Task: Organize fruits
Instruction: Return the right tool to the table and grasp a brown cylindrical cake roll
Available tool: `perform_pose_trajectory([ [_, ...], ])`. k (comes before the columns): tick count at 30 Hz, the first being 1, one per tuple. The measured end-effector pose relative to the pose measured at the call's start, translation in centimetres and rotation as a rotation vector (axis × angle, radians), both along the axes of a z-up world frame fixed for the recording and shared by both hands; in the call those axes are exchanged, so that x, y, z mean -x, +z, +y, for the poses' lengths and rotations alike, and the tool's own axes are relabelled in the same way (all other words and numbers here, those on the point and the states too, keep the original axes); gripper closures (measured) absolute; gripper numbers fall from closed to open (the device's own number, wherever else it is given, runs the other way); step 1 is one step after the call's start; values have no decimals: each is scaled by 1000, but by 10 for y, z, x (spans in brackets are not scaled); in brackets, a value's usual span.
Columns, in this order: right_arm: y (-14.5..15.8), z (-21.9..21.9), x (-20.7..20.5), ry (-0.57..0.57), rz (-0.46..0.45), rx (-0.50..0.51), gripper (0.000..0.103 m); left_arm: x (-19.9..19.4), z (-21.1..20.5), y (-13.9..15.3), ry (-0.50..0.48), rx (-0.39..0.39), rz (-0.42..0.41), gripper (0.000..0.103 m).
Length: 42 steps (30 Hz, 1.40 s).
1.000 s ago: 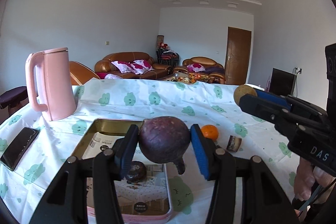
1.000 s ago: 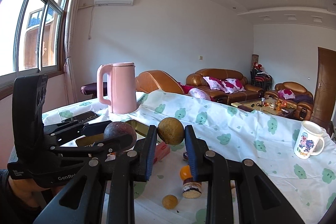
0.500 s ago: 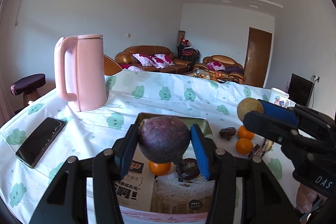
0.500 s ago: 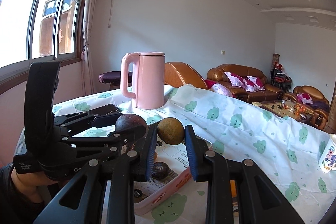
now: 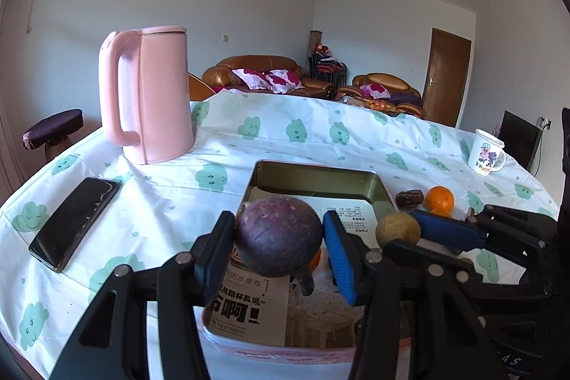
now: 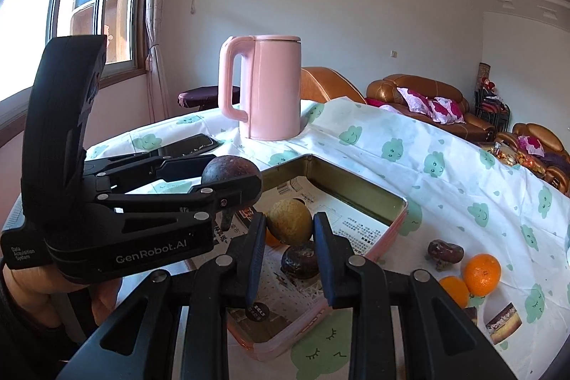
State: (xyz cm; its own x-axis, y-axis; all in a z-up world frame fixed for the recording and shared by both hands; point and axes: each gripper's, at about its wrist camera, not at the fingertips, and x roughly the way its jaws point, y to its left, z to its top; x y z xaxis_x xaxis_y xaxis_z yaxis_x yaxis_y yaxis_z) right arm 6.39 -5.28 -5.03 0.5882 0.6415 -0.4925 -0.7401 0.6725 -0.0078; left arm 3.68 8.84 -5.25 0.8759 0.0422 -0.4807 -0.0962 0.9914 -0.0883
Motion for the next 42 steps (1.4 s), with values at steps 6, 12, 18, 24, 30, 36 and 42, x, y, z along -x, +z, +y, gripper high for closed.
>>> perform_pose_trajectory([
  [6,-7,2,-6,0,46,28,74,-5,-4,-8,-12,-15,47,51],
  [12,-9,6,-10,6,60,48,74,-7,-6,-13,-17,-24,67,51],
  [18,-13,12,-11,20,82,82,74,-8,-3,-16,-12,-28,78,50],
  [24,-12,2,-9,17,97,63,66,-3,-1,-12,0,-11,58,39],
  [30,1,-69,-5,-121,33,14,66,5,-22,9,-37,-16,-18,31],
  [36,-2,-151,-29,-373,85,-20,65,-1,-66,10,-130,-36,-19,31],
  [42,-10,-150,-41,-341,146,-23,65,-9,-112,2,-232,-71,16,31],
])
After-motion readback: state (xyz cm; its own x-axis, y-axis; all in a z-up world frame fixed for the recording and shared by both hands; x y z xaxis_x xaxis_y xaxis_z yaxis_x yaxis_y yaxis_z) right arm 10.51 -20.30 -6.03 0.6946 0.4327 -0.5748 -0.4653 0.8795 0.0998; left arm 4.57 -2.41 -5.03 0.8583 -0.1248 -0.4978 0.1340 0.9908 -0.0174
